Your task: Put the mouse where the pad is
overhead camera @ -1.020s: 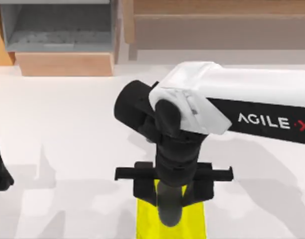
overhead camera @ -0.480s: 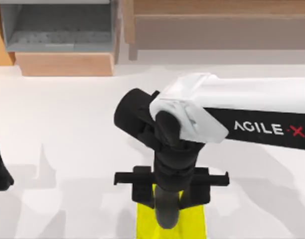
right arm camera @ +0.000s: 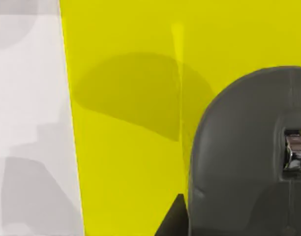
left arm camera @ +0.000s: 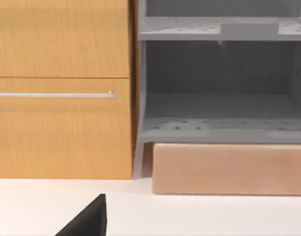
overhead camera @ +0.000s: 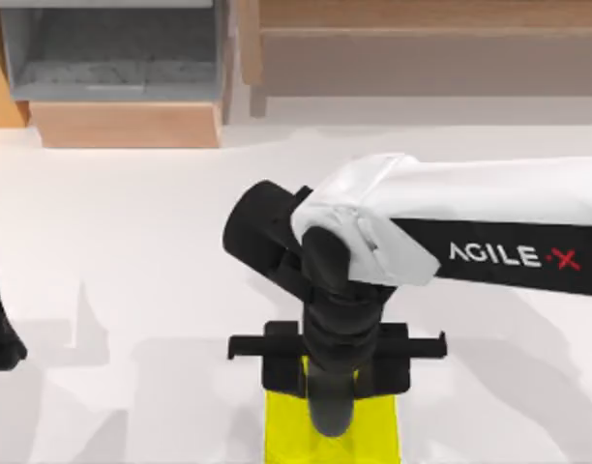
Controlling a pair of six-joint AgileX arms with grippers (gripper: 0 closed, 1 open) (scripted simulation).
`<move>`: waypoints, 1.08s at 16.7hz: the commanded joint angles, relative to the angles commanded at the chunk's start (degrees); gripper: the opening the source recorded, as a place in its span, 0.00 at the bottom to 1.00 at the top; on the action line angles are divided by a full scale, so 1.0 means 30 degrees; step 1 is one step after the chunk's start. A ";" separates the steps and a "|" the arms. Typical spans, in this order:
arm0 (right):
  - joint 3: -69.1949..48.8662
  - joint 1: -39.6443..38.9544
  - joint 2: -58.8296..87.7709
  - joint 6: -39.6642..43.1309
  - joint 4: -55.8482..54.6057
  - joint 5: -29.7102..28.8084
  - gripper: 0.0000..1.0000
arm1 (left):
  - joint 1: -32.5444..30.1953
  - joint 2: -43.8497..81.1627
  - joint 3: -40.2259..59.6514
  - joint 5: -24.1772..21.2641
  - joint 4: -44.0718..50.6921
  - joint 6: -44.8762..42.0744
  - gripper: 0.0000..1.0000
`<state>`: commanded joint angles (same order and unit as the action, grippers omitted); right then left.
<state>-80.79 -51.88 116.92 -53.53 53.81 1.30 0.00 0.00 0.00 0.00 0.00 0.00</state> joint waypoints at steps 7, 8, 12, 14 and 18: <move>0.0000 0.0000 0.0000 0.0000 0.0000 0.0000 0.45 | 0.0000 0.0000 0.0000 0.0000 0.0000 0.0000 1.00; 0.0000 0.0000 0.0000 0.0000 0.0000 0.0000 0.53 | 0.0000 0.0000 0.0000 0.0000 0.0000 0.0000 1.00; 0.0000 0.0000 0.0000 0.0000 0.0000 0.0000 0.83 | 0.0000 0.0000 0.0000 0.0000 0.0000 0.0000 1.00; 0.0000 0.0000 0.0000 0.0000 0.0000 0.0000 0.98 | 0.0000 0.0000 0.0000 0.0000 0.0000 0.0000 1.00; 0.0000 0.0000 0.0000 0.0000 0.0000 0.0000 1.00 | 0.0000 0.0000 0.0000 0.0000 0.0000 0.0000 1.00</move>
<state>-80.79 -51.88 116.92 -53.53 53.81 1.30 0.00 0.00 0.00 0.00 0.00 0.00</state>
